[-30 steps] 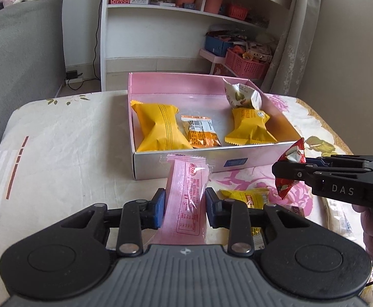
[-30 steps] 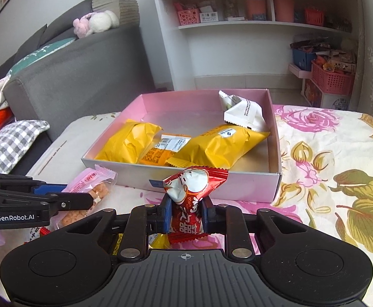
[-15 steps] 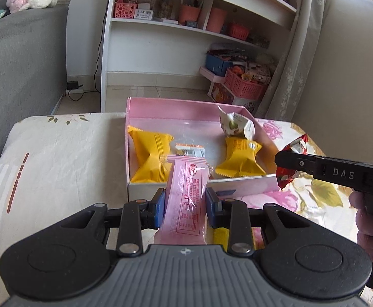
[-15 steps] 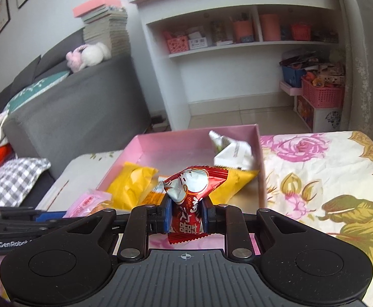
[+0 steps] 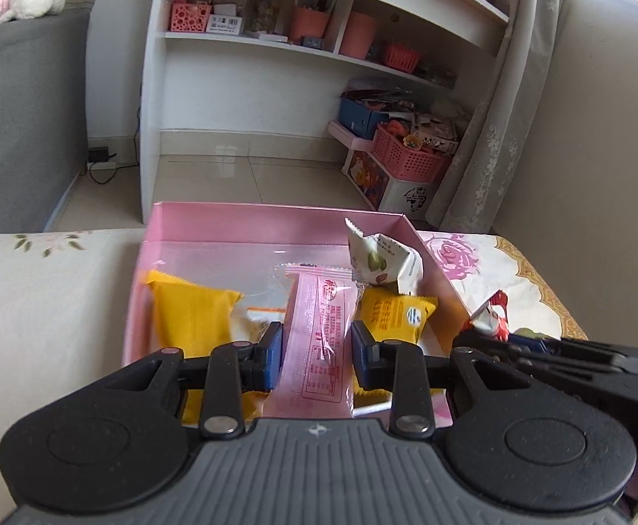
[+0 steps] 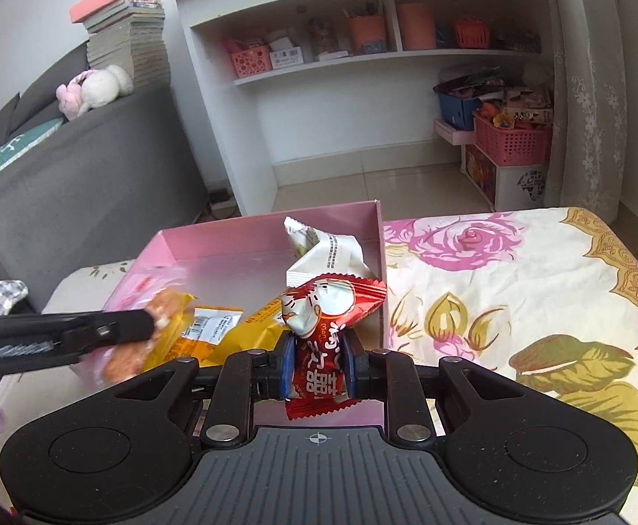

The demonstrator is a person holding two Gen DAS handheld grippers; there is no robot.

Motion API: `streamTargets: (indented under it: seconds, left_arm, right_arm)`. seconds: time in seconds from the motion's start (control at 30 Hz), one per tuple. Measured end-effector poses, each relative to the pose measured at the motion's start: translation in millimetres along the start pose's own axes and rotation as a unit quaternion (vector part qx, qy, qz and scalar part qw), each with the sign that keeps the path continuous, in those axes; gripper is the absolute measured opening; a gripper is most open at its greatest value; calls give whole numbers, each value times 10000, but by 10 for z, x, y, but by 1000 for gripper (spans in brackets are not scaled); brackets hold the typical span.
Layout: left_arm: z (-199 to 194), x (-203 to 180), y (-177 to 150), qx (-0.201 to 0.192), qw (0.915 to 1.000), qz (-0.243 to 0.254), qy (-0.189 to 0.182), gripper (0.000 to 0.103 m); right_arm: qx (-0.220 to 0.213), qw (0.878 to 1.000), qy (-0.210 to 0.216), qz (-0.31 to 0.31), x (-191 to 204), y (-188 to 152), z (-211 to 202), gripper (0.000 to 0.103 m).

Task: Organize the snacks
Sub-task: 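Lower the pink packet and red candy into the box and open both tools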

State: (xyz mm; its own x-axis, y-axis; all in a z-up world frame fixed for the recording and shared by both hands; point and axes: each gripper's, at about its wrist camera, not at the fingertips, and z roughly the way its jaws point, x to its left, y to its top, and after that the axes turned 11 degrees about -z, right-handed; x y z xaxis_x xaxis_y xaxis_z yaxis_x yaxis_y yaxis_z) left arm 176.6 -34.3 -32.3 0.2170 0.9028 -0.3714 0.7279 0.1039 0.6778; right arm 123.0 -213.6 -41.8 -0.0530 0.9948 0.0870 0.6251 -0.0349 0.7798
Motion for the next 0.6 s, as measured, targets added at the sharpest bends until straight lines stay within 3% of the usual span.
streamTargets:
  seconds: [0.23,0.6]
  left_arm:
    - [408,-14,81,131,9995,-277,66,29]
    - [541,1,69,-1,9993,-339,124,29]
  right_arm:
    - [15,9998,100,146,-68,-1,38,22]
    - [-4,9997,207,122,-73,17,39,26]
